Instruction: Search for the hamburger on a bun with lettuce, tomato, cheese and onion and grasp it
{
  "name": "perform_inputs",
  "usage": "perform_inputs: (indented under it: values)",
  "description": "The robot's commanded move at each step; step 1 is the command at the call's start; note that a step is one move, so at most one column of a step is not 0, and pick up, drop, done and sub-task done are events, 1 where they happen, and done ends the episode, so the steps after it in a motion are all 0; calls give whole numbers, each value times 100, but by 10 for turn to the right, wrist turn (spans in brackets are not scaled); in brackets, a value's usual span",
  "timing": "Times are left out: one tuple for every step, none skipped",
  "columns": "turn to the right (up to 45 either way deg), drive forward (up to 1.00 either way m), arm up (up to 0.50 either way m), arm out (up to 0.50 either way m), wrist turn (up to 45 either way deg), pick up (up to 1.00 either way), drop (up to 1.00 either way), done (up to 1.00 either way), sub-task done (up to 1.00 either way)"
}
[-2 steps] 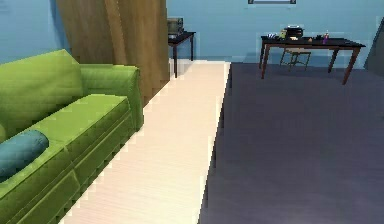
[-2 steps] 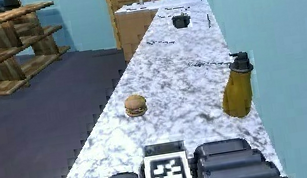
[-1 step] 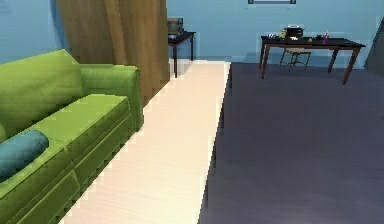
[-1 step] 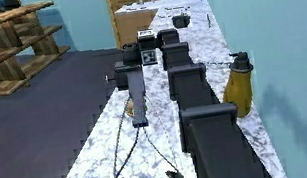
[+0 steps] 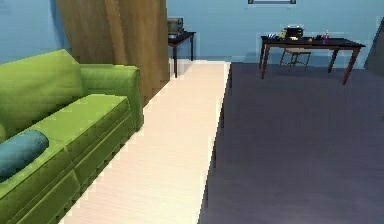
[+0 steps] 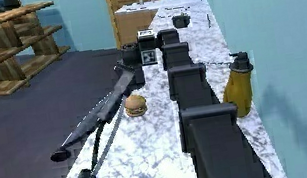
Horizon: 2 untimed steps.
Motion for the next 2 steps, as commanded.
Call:
perform_inputs:
  values:
    - [0,0,0,0,450,0,0,0,0]
    - [0,0,0,0,450,0,0,0,0]
